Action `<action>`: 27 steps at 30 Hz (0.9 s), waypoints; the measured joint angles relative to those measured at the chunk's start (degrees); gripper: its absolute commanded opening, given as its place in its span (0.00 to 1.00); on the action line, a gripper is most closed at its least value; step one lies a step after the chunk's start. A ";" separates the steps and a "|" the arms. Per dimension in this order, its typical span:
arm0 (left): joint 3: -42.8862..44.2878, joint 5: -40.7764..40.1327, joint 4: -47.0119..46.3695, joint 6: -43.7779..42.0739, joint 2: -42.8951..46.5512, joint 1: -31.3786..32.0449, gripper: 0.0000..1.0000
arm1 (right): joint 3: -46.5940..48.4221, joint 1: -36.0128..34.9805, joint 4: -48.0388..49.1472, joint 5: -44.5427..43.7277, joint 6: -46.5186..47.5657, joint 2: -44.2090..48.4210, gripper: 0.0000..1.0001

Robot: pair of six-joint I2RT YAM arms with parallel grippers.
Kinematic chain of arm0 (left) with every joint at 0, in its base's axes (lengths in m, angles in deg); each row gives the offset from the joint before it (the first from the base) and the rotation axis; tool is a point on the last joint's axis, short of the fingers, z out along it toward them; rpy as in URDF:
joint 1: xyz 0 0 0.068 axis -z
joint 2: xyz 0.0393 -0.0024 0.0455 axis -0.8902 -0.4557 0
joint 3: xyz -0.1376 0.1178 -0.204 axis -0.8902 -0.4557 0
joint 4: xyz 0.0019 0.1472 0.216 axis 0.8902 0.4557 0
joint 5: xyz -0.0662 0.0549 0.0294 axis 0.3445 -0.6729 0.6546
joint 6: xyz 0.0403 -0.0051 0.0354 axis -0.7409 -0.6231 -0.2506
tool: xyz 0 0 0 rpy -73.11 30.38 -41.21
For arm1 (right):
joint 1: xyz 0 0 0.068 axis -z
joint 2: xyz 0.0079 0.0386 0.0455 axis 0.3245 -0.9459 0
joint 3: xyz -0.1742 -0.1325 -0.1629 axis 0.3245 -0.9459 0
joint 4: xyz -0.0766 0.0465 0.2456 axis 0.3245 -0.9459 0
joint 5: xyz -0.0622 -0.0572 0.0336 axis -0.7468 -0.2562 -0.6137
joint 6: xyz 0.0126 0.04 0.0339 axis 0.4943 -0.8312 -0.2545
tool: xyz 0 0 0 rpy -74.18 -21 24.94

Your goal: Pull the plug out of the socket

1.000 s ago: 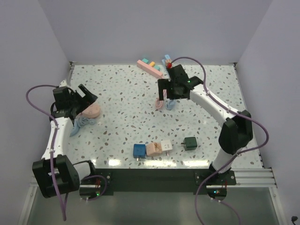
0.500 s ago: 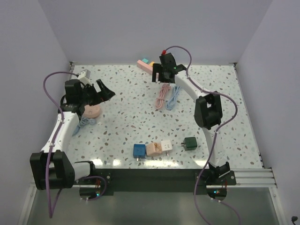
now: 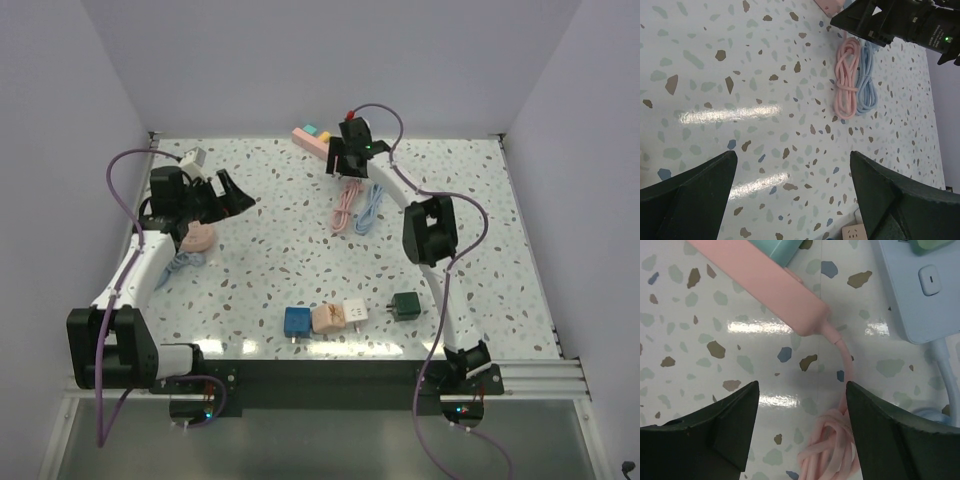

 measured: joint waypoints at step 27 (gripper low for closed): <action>-0.04 0.09 -4.00 0.09 -5.84 0.04 1.00 | -29.11 -4.42 7.02 2.56 1.64 14.21 0.00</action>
